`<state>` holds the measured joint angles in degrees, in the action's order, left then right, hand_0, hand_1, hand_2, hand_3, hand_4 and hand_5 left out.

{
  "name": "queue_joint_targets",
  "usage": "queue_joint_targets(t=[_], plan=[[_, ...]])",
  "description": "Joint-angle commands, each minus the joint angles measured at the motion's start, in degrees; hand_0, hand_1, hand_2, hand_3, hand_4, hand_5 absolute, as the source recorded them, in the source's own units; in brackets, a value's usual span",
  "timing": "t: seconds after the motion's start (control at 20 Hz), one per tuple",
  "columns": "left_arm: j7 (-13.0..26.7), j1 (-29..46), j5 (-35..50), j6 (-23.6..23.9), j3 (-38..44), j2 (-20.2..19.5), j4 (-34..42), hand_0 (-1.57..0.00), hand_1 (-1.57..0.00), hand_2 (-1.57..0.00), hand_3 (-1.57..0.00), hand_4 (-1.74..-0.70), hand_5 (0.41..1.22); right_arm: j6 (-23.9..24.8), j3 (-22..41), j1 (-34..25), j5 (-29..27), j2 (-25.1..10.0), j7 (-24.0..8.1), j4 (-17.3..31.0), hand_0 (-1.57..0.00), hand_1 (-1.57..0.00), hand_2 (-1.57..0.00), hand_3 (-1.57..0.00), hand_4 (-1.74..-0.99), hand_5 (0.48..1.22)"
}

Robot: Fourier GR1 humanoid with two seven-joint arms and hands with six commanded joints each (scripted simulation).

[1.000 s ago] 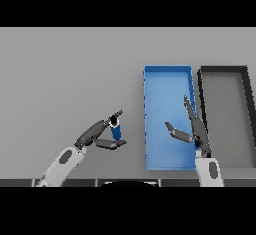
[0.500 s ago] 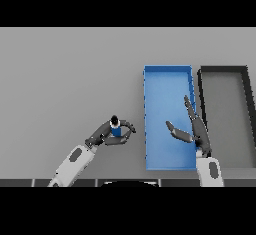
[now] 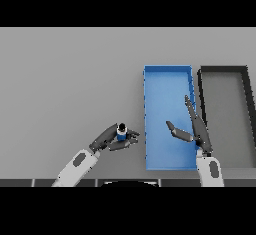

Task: Pick up the blue pipe and place it into the blue bin.

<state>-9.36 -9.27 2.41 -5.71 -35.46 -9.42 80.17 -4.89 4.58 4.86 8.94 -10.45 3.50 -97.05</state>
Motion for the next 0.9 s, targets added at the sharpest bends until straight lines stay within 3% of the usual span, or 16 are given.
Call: queue_joint_targets(t=[0.0,0.25,0.65,0.85], plan=[[0.0,-0.4,0.5,-0.3,0.6,0.0,0.7,-1.47,-1.49,-1.50,-1.49,-1.50,1.191,0.0,-0.1,0.0,0.1,-0.2,0.3,0.1,0.00,0.00,0.00,0.00,-1.166,0.556],[-2.3,-1.9,1.0,-0.3,2.0,2.8,4.7,-1.54,-1.54,-1.55,-1.54,-1.48,1.211,0.4,-0.2,-0.8,1.0,-0.6,0.1,0.7,0.00,0.00,0.00,0.00,-1.144,0.551],[4.5,-4.7,-0.2,-2.5,2.1,4.5,9.1,-1.57,-1.57,-1.57,-1.57,-1.47,1.219,0.5,0.2,0.0,1.7,-0.4,1.0,0.8,0.00,0.00,0.00,0.00,-1.123,0.571],[6.0,-5.0,-0.4,-3.6,2.8,5.2,9.8,-1.57,-1.57,-1.57,-1.57,-1.47,1.220,-1.3,-0.3,-4.0,1.0,-2.4,-0.6,2.5,0.00,0.00,0.00,0.00,-1.122,0.578]])
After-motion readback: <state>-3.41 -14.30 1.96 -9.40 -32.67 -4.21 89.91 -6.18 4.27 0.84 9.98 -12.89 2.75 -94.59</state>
